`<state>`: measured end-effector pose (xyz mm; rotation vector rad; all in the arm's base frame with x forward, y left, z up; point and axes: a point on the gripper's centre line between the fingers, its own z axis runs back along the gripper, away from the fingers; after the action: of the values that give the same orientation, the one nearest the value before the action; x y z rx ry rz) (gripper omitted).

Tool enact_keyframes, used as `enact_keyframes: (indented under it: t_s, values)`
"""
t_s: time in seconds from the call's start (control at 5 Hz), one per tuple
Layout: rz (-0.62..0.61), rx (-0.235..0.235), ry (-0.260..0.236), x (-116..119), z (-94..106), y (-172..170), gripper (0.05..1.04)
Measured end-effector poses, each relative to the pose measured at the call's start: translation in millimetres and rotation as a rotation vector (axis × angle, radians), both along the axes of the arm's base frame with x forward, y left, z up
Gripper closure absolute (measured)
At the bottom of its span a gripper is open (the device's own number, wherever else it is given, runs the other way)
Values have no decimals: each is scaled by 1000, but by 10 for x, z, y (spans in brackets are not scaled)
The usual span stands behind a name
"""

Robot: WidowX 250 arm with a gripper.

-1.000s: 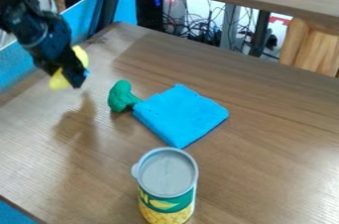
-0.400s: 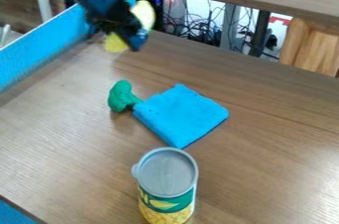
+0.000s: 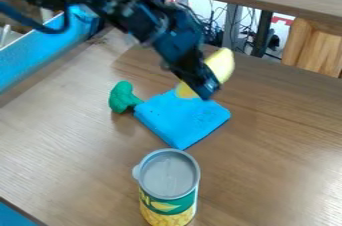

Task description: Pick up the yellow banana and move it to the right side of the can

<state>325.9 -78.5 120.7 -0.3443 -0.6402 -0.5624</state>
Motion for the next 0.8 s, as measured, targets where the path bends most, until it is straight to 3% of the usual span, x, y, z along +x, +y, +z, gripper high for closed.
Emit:
enact_keyframes:
  t_s: [0.4, 0.8]
  values:
    - [-150, 16, 6, -263, -245, -851, 473]
    - [-177, 70, 31, -390, -649, -1029, 473]
